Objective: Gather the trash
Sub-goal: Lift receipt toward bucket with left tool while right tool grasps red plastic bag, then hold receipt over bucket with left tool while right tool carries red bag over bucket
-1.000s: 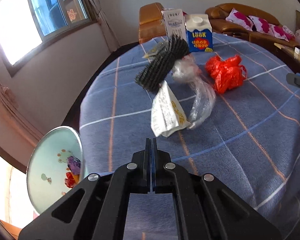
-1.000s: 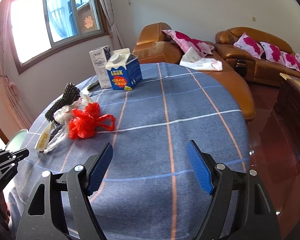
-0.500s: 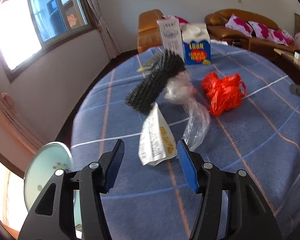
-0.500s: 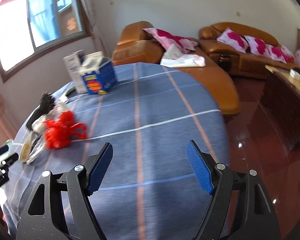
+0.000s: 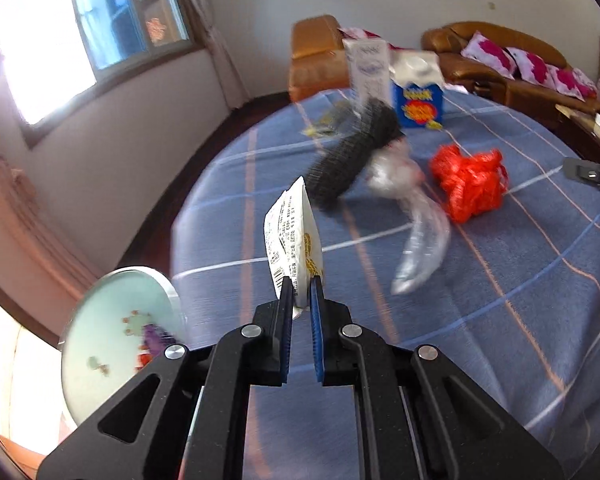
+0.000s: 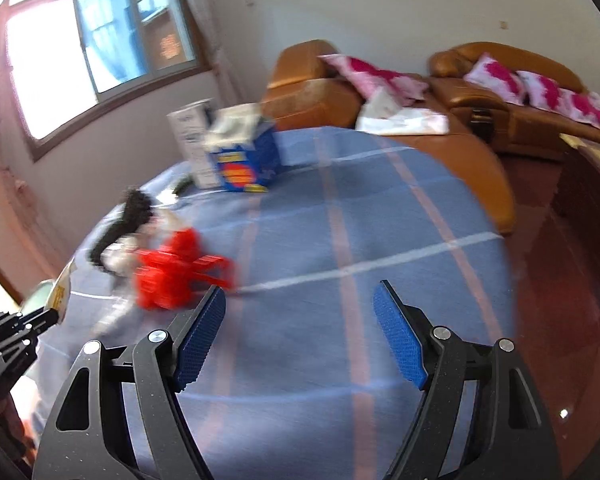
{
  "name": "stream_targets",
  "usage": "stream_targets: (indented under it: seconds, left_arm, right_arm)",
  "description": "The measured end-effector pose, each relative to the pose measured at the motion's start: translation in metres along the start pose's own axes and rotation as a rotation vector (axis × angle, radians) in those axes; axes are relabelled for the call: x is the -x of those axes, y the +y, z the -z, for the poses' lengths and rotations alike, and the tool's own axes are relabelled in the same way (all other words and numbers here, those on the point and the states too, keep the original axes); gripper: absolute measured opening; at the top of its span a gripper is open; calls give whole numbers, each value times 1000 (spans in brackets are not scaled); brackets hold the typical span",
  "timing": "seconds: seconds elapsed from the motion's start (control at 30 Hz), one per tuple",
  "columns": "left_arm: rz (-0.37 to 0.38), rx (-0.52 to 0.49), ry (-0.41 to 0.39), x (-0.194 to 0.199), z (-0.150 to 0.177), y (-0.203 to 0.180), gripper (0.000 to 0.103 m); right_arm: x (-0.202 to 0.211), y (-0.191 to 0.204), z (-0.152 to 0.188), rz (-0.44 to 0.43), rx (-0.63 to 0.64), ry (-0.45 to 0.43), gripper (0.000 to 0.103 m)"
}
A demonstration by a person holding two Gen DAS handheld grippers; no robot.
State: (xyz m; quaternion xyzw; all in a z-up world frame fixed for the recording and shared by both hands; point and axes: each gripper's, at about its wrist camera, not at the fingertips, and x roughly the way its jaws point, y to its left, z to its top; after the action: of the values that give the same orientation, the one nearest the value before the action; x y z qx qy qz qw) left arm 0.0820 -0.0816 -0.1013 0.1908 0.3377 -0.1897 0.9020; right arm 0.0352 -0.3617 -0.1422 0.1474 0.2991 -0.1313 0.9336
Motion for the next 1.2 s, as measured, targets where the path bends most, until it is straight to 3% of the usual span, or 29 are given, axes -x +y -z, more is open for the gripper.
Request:
stream_targets:
  seconds: [0.13,0.27,0.33,0.37,0.47,0.8,1.2]
  left_arm:
    - [-45,36,8,8,10,28,8]
    - [-119,52,23,8,20,48,8]
    - [-140,59,29,7,24,56,8]
    - [-140,67,31,7,26,60,8]
    - [-155,90,31,9,30,72,8]
    - [-246,110,41,14,35,101,8]
    - [-343,143,73,18,52,136,8]
  right_arm:
    - [-20,47,-13,-66,82,32,75]
    - [-53,78,-18,-89,126,121,70]
    - [-71,83,-16,-84,135,180,46]
    - [-82,83,-13,-101,134,234,24]
    - [-81,84,-11,-125,140,235,14]
    - [-41,127,-21,-103,291,77,11]
    - [-54,206,-17,-263,432,66,11]
